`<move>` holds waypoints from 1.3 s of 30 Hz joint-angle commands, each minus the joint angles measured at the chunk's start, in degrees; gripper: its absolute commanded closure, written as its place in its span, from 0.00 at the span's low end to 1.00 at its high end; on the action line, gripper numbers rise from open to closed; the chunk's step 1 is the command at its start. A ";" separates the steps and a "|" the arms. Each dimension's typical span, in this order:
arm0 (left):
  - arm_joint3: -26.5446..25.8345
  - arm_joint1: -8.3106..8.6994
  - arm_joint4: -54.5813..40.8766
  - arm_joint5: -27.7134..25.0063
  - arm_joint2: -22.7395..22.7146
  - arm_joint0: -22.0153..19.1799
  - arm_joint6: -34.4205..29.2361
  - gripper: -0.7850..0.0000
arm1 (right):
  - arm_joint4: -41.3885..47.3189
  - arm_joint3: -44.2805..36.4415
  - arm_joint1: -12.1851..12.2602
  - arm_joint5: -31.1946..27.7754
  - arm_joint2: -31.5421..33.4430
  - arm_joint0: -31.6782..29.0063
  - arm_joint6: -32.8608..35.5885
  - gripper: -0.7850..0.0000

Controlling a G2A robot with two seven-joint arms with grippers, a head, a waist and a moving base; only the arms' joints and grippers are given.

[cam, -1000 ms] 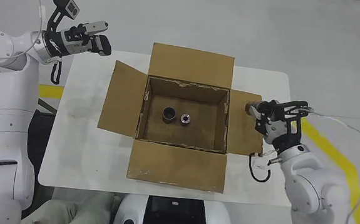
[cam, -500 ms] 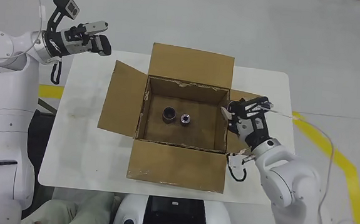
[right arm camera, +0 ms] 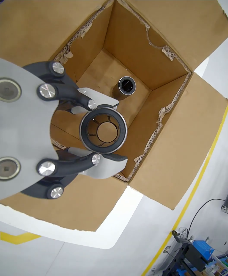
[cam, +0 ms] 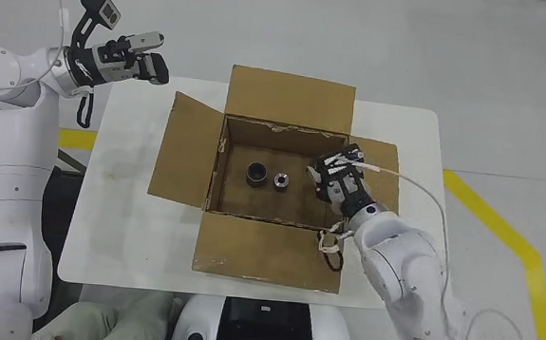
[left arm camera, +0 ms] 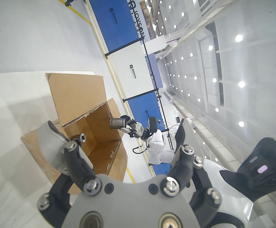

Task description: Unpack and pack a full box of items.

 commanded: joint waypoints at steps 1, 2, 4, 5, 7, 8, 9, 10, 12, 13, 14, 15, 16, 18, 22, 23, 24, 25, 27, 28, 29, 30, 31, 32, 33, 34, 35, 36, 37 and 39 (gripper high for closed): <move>0.00 0.00 0.00 0.00 0.00 0.00 0.00 0.00 | -0.67 0.96 -0.21 0.54 -1.21 0.89 0.80 1.00; 0.00 0.00 0.00 0.00 0.00 0.00 0.00 0.00 | -1.18 1.61 -0.34 0.80 -1.90 1.42 1.18 1.00; 0.00 0.00 0.00 0.00 0.00 0.00 0.00 0.00 | -1.74 2.89 -0.63 1.72 -3.04 2.48 1.92 1.00; 0.00 0.00 0.00 0.00 0.00 0.00 0.00 0.00 | -1.82 3.68 -0.79 2.24 -3.54 3.03 2.28 1.00; 0.00 0.00 0.00 0.00 0.00 0.00 0.00 0.00 | -2.21 5.48 -1.12 3.33 -4.50 4.24 3.01 1.00; 0.00 0.00 0.00 0.00 0.00 0.00 0.00 0.00 | -2.26 6.38 -1.31 3.99 -4.91 4.86 3.39 1.00; 0.00 0.00 0.00 0.00 0.00 0.00 0.00 0.00 | -2.29 7.38 -1.50 4.82 -5.25 5.50 3.78 1.00; 0.00 0.00 0.00 0.00 0.00 0.00 0.00 0.00 | -2.08 8.32 -1.69 5.52 -5.61 6.08 4.14 1.00; 0.00 0.00 0.00 0.00 0.00 0.00 0.00 0.00 | -1.88 10.08 -2.07 6.79 -6.21 7.25 4.58 1.00; 0.00 0.00 0.00 0.00 0.00 0.00 0.00 0.00 | -1.77 10.89 -2.25 7.34 -6.53 7.78 4.74 1.00; 0.00 0.00 0.00 0.00 0.00 0.00 0.00 0.00 | -1.56 11.72 -2.44 7.88 -6.83 8.34 4.92 1.00; 0.00 0.00 0.00 0.00 0.00 0.00 0.00 0.00 | -1.45 12.55 -2.62 8.29 -7.11 8.89 5.13 1.00; 0.00 0.00 0.00 0.00 0.00 0.00 0.00 0.00 | -1.37 13.25 -2.80 8.67 -7.41 9.43 5.31 1.00; 0.00 0.00 0.00 0.00 0.00 0.00 0.00 0.00 | -1.10 14.63 -3.14 9.40 -7.87 10.40 5.78 1.00; 0.00 0.00 0.00 0.00 0.00 0.00 0.00 0.00 | -0.38 17.09 -3.75 10.39 -8.46 12.15 6.56 1.00; 0.00 0.00 0.00 0.00 0.00 0.00 0.00 0.00 | -0.23 17.64 -3.88 10.52 -8.57 12.52 6.73 1.00; 0.00 0.00 0.00 0.00 0.00 0.00 0.00 0.00 | 0.02 18.20 -4.01 10.58 -8.66 12.86 6.86 1.00; 0.00 0.00 0.00 0.00 0.00 0.00 0.00 0.00 | 0.23 18.74 -4.13 10.65 -8.74 13.16 7.02 1.00; 0.00 0.00 0.00 0.00 0.00 0.00 0.00 0.00 | 0.75 19.81 -4.36 10.60 -8.90 13.68 7.32 1.00; 0.00 0.00 0.00 0.00 0.00 0.00 0.00 0.00 | 1.01 20.26 -4.47 10.60 -8.95 13.93 7.41 1.00; 0.00 0.00 0.00 0.00 0.00 0.00 0.00 0.00 | 1.25 20.74 -4.58 10.52 -9.03 14.17 7.52 1.00; 0.00 0.00 0.00 0.00 0.00 0.00 0.00 0.00 | 1.57 21.30 -4.69 10.49 -9.08 14.38 7.67 1.00; 0.00 0.00 0.00 0.00 0.00 0.00 0.00 0.00 | 1.80 21.91 -4.79 10.37 -9.15 14.64 7.75 1.00; 0.00 0.00 0.00 0.00 0.00 0.00 0.00 0.00 | 2.11 22.58 -4.91 10.36 -9.20 14.90 7.88 1.00; 0.00 0.00 0.00 0.00 0.00 0.00 0.00 0.00 | 2.51 23.27 -5.03 10.30 -9.26 15.17 8.04 1.00; 0.00 0.00 0.00 0.00 0.00 0.00 0.00 0.00 | 2.88 23.95 -5.15 10.18 -9.31 15.53 8.10 1.00; 0.00 0.00 0.00 0.00 0.00 0.00 0.00 0.00 | 3.35 24.56 -5.27 10.17 -9.34 15.79 8.07 1.00; 0.00 0.00 0.00 0.00 0.00 0.00 0.00 0.00 | 3.75 25.07 -5.39 10.12 -9.37 16.05 7.97 1.00; 0.00 0.00 0.00 0.00 0.00 0.00 0.00 0.00 | 4.12 25.70 -5.49 10.07 -9.39 16.25 8.02 1.00; 0.00 0.00 0.00 0.00 0.00 0.00 0.00 0.00 | 4.86 26.77 -5.70 9.92 -9.47 16.67 8.03 0.98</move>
